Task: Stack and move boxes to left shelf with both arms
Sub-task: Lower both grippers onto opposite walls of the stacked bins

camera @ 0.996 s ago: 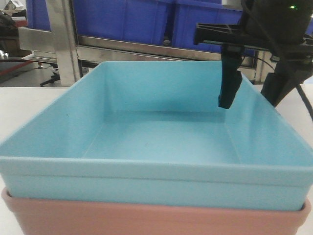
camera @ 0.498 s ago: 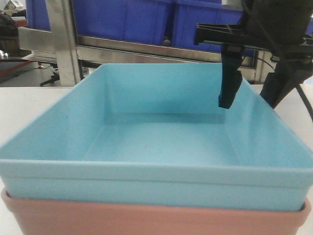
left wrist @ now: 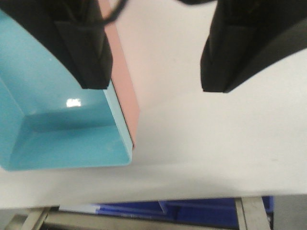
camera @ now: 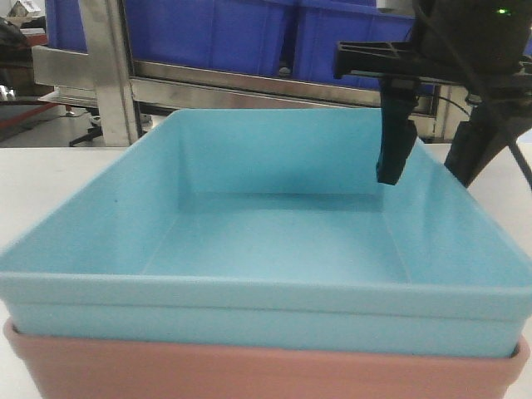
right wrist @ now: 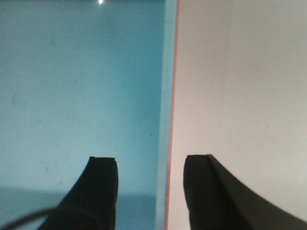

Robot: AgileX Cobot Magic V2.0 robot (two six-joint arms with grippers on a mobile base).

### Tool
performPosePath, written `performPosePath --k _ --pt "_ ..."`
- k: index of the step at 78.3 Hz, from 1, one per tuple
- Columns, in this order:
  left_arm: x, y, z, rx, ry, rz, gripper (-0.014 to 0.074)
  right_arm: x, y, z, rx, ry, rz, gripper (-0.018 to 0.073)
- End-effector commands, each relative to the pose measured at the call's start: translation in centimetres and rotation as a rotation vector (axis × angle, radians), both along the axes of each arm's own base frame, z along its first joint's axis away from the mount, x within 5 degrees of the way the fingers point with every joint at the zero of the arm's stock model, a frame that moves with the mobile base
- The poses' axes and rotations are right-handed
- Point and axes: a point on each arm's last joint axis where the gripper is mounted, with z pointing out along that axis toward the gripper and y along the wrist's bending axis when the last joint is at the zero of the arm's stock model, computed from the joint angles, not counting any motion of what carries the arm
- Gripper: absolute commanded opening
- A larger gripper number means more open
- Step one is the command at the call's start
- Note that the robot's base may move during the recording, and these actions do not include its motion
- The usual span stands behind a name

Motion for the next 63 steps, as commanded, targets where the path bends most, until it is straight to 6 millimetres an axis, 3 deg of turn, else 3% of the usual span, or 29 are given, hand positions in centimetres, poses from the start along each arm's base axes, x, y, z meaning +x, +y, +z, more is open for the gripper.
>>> performPosePath --k 1,15,42,63 --pt "1.7 -1.1 2.1 -0.016 -0.038 -0.029 0.0316 0.0 -0.3 2.2 0.014 -0.094 0.020 0.0394" --pt "4.5 -5.2 1.8 -0.018 0.047 -0.110 0.0316 0.0 -0.3 2.2 0.008 -0.097 0.021 0.0394" --pt "8.1 -11.5 -2.2 0.116 0.410 0.086 0.0315 -0.1 -0.4 2.2 0.005 -0.081 0.006 0.0394" --pt "10.3 -13.2 -5.2 0.209 0.590 0.146 0.0315 -0.3 -0.5 2.0 0.007 -0.054 -0.035 0.0394"
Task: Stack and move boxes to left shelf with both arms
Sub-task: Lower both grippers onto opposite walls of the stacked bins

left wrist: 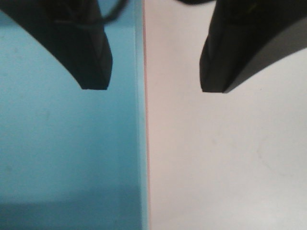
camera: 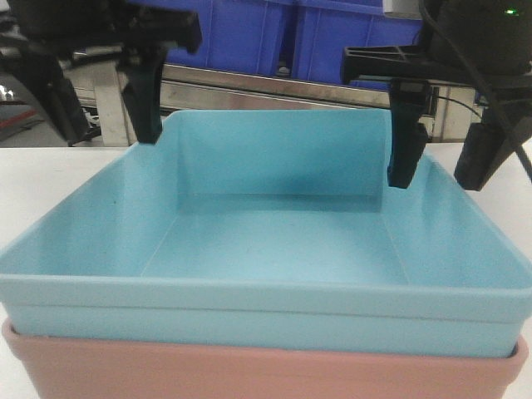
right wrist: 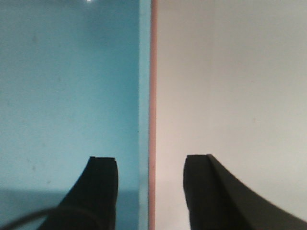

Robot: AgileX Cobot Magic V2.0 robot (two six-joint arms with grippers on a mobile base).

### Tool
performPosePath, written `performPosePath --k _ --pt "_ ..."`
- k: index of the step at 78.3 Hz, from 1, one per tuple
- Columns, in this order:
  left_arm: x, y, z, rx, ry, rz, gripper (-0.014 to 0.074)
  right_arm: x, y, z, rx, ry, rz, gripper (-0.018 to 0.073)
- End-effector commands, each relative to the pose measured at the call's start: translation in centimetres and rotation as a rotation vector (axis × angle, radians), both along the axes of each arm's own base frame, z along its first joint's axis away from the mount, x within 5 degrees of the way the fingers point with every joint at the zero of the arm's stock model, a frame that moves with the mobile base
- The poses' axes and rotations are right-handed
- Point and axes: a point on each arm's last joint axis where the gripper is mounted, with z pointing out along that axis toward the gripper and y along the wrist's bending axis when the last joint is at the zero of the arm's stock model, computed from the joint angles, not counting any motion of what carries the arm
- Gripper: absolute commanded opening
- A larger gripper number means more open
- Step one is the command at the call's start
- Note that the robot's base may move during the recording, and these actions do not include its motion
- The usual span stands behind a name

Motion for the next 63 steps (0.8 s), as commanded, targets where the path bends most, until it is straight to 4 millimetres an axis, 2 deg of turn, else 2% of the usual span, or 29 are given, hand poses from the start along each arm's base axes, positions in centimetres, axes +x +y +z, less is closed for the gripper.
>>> performPosePath --k 1,11,23,45,63 --pt "0.3 0.1 1.2 -0.018 -0.012 0.029 0.0315 -0.1 -0.2 2.1 0.031 -0.075 -0.008 0.0394" --pt "0.5 -0.2 0.2 -0.030 0.046 0.046 0.0315 -0.3 -0.3 1.3 0.027 -0.062 -0.016 0.0394" --pt "0.6 -0.4 0.0 -0.035 0.058 0.047 0.0315 -0.9 -0.4 -0.2 0.008 -0.030 -0.021 0.0394" --pt "0.9 -1.2 -1.8 -0.038 0.136 0.015 0.0315 -1.1 0.3 -1.2 -0.028 0.006 0.009 0.0394" --pt "0.9 -1.2 -2.1 -0.036 0.149 0.017 0.0315 -1.4 1.0 -1.4 -0.028 0.010 0.017 0.0394"
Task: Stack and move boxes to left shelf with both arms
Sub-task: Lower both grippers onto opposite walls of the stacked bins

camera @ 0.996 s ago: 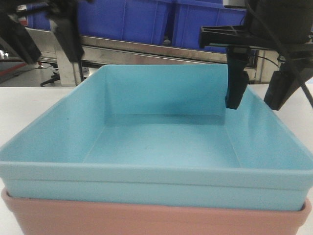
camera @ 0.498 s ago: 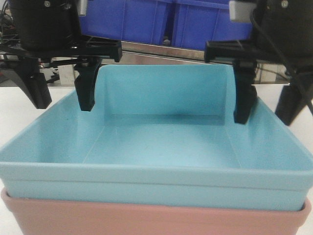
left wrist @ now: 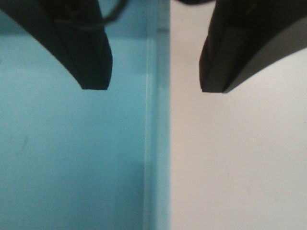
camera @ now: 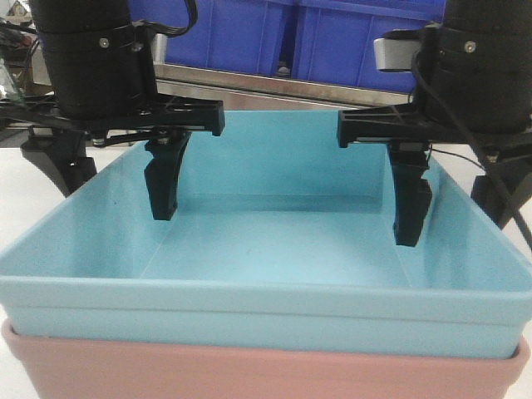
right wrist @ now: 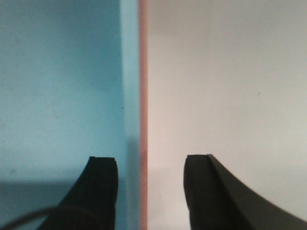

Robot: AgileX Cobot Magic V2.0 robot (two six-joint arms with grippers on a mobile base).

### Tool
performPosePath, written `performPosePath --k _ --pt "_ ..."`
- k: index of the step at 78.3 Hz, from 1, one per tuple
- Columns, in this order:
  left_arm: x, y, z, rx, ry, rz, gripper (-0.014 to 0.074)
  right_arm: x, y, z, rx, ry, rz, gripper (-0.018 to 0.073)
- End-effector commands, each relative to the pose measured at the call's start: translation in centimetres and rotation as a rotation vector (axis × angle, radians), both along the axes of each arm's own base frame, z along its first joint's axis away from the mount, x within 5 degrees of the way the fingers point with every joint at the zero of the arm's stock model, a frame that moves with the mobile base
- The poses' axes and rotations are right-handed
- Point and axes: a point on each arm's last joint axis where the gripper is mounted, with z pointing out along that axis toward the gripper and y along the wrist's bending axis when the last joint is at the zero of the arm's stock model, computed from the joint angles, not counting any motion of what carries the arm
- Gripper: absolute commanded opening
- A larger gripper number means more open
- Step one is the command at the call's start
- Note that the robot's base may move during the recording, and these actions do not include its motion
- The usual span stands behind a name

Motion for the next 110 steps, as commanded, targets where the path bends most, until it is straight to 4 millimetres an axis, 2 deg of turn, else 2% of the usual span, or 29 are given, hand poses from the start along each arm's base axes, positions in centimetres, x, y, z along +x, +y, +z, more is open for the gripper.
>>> performPosePath --k 1,15,45,92,110 --pt "-0.3 0.2 2.2 -0.044 -0.051 0.001 0.0315 0.0 0.0 1.8 0.030 -0.070 -0.003 0.0394" --pt "-0.6 0.4 1.3 -0.027 -0.029 0.001 0.0315 0.2 0.2 1.7 0.040 -0.085 -0.001 0.0394" --pt "-0.8 0.4 1.0 -0.027 -0.007 -0.026 0.0315 0.9 0.8 -0.3 0.025 -0.026 -0.009 0.0394" --pt "-0.8 0.3 0.9 -0.028 -0.014 -0.041 0.0314 1.0 0.9 -0.6 0.029 -0.022 -0.011 0.0394" --pt "-0.6 0.0 -0.1 -0.024 0.025 -0.034 0.0314 1.0 1.0 -0.6 0.035 -0.018 -0.014 0.0394"
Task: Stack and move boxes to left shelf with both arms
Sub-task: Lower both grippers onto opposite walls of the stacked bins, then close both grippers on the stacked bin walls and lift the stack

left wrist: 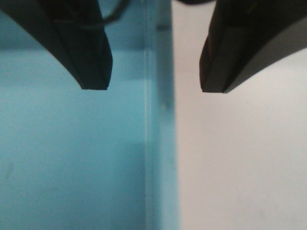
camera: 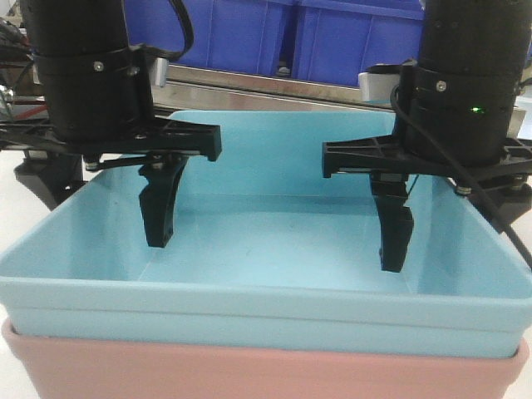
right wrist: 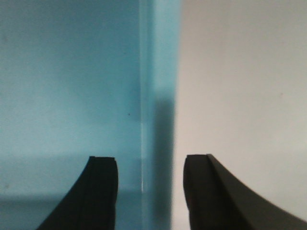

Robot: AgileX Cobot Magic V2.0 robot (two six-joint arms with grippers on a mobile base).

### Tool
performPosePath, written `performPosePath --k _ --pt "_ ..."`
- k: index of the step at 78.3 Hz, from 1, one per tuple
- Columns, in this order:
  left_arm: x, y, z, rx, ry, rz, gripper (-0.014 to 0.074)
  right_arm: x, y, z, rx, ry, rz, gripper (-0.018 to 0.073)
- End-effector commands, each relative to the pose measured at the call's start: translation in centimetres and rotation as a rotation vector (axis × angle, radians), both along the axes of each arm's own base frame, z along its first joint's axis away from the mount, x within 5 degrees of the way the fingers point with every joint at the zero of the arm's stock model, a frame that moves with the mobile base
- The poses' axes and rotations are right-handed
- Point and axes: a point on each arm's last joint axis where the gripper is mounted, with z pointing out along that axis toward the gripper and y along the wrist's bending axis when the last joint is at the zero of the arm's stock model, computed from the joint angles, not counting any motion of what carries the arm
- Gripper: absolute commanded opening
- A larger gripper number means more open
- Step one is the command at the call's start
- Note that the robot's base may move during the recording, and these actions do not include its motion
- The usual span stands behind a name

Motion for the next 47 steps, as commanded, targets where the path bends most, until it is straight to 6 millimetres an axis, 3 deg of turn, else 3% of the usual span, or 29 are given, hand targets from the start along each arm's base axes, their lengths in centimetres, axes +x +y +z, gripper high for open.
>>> performPosePath --k 1,47 --pt "0.01 -0.05 1.51 -0.036 -0.037 0.002 0.0314 0.24 0.16 1.57 0.044 -0.060 -0.002 0.0394" --pt "-0.07 -0.21 1.45 -0.052 -0.023 0.010 0.0283 0.23 0.17 1.57 0.045 -0.059 -0.003 0.0391"
